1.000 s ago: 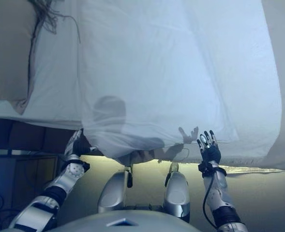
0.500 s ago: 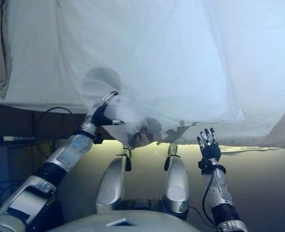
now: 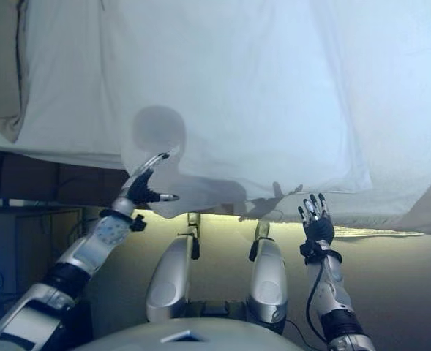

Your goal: Make the bed neatly

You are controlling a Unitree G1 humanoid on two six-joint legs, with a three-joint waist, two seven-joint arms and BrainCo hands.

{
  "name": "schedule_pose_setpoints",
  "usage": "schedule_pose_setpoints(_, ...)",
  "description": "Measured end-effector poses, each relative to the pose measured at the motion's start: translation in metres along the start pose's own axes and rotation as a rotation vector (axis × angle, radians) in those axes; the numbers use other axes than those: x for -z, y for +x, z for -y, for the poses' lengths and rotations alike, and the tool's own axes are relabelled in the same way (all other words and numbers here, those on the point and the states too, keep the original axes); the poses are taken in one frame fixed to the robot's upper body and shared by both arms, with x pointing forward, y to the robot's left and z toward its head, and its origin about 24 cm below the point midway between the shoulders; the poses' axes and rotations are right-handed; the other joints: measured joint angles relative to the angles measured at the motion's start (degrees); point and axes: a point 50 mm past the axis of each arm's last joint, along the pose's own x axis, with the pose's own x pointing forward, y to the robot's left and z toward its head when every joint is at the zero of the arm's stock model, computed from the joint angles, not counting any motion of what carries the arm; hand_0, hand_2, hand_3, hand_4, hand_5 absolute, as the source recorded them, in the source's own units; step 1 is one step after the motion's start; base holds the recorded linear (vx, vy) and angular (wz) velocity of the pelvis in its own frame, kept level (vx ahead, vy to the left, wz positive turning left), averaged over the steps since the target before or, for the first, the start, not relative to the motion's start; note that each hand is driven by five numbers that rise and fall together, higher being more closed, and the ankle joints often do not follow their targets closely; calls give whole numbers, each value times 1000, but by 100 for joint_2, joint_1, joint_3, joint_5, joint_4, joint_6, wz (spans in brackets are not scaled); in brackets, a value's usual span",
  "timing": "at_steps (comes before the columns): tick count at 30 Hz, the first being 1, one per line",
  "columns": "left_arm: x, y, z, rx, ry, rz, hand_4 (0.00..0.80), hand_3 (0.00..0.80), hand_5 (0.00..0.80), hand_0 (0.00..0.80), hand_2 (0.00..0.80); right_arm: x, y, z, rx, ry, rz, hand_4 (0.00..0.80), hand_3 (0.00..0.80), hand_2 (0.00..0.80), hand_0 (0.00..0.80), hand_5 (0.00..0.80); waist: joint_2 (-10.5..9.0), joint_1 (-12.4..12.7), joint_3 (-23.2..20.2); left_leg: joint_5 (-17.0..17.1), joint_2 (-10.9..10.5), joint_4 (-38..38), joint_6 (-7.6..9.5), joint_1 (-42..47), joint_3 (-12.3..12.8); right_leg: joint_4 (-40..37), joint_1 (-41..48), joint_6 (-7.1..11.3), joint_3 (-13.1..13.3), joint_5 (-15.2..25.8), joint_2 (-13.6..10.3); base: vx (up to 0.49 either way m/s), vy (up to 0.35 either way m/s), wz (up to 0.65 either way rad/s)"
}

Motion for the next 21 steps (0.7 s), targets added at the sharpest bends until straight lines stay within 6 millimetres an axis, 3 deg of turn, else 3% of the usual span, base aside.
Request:
schedule_pose_setpoints(5, -8, 5, -7, -115, 38, 61, 0, 0, 0, 0, 0, -3, 4, -5, -22, 10, 17, 0, 0, 0, 0, 0, 56, 16, 25, 35, -60, 53, 43, -206, 7, 104, -238, 26, 20, 14, -63, -126, 3, 1)
schedule_pose_setpoints(10, -40, 32, -21, -351, 198, 202, 0, 0, 0, 0, 0, -9, 15, -19, -43, 22, 49, 0, 0, 0, 0, 0, -29, 5, 173, 44, -45, 310, 58, -705, 141, 372, -855, 18, 216, 52, -48, -134, -15, -15)
schedule_pose_setpoints(15, -60, 54, -23, -459, 306, 251, 0, 0, 0, 0, 0, -9, 19, -27, -51, 21, 58, 0, 0, 0, 0, 0, -205, -215, 324, 44, 3, 406, 67, -930, 261, 406, -1151, 17, 378, 141, 22, -80, 1, -16)
schedule_pose_setpoints(21, -67, 72, -23, -503, 420, 227, 0, 0, 0, 0, 0, -10, 19, -28, -54, 20, 67, 0, 0, 0, 0, 0, -339, -479, 381, -77, 33, 857, 95, -1596, 347, 752, -1846, -4, 576, 176, 80, -64, 36, -14)
